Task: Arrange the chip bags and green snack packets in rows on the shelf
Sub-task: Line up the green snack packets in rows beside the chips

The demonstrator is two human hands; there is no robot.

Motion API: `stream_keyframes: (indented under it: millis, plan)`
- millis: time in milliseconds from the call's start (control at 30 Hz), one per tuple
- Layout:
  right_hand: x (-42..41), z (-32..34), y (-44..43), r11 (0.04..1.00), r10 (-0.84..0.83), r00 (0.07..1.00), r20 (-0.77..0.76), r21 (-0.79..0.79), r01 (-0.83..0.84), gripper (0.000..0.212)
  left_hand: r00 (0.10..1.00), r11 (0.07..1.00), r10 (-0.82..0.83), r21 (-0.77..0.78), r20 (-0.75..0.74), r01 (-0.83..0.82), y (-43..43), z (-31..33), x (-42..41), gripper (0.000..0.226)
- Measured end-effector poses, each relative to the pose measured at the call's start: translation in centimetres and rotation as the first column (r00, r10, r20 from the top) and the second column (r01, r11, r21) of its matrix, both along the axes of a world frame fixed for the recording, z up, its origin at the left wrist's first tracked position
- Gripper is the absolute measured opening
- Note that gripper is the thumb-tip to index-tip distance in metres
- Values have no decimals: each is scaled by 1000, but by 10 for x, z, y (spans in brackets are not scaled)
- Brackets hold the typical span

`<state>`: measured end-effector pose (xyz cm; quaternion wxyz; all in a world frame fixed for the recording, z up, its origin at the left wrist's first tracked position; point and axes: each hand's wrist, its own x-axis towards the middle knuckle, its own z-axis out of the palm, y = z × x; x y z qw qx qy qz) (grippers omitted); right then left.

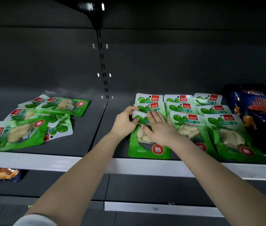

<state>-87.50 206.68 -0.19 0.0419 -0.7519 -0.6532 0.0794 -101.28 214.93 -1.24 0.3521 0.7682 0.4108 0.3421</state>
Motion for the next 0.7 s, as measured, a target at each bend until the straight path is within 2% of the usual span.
stream_keyframes:
  millis: [200, 367, 500, 700]
  plan:
    - [-2, 3, -3, 999, 15, 1000, 14, -37, -14, 67, 999, 997, -8, 71, -44, 12, 0, -2, 2, 57]
    - [-8, 3, -2, 1000, -2, 999, 39, -25, 3, 64, 999, 998, -9, 68, 54, 6, -3, 0, 0, 50]
    - [-10, 2, 1, 999, -19, 1000, -23, -37, 18, 62, 985, 1000, 0, -6, 172, 1, -7, 5, -3, 45]
    - [-17, 0, 11, 995, -92, 994, -63, -40, 90, 63, 990, 1000, -25, 20, 139, 22, -11, 4, -3, 46]
